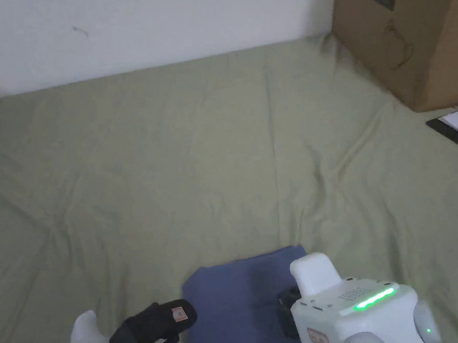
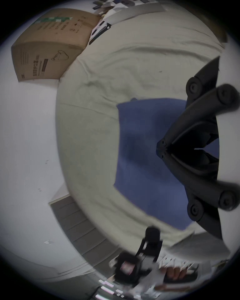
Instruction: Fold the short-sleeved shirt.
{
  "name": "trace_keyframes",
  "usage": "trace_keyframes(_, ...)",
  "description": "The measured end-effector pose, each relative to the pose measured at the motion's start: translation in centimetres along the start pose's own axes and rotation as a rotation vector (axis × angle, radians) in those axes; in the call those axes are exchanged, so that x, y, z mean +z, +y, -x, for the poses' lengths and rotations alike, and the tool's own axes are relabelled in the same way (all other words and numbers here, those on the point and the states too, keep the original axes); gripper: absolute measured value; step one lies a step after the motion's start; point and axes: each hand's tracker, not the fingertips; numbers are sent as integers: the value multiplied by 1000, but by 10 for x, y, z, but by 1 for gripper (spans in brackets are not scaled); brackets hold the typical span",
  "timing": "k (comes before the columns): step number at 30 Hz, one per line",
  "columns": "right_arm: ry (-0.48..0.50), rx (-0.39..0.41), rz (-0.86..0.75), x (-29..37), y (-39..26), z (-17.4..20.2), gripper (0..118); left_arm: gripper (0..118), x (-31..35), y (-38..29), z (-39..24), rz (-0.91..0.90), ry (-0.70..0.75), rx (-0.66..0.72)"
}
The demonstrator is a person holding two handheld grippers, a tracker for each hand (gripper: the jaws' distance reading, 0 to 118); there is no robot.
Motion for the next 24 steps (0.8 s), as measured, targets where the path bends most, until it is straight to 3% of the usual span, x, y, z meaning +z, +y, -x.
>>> trace_keyframes(6, 20, -77, 16, -15, -9, -8, 0, 111, -35, 21, 17, 158, -6, -44)
trace_keyframes(11, 42, -149, 27, -14, -8, -17, 0, 111, -93, 33, 32, 304, -142, 109)
trace_keyframes(14, 37, -141, 29, -14, -7, -16, 0, 110, -112, 36, 30, 336, -180, 128)
trace_keyframes(15, 33, -132, 27, -13, -7, -14, 0, 106, -114, 36, 27, 348, -177, 86)
trace_keyframes(16, 27, -125, 25, -11, -7, -12, 0, 83, -115, 36, 26, 339, -149, 54)
trace_keyframes(17, 11, -123, 19, -6, -6, -10, 0, 23, -117, 36, 27, 333, -64, 34)
trace_keyframes(18, -65, -141, -83, 10, -6, -4, 0, 22, -115, 33, 30, 335, -4, 76)
trace_keyframes(19, -54, -154, -221, 32, -3, 1, 0, 22, -111, 34, 37, 353, 10, 118)
trace_keyframes(21, 11, -158, -335, 68, 16, 9, 0, 22, -98, 33, 39, 334, -79, 87)
trace_keyframes(24, -101, -46, -474, 106, 39, 32, 0, 22, -77, 40, 31, 318, -34, 12)
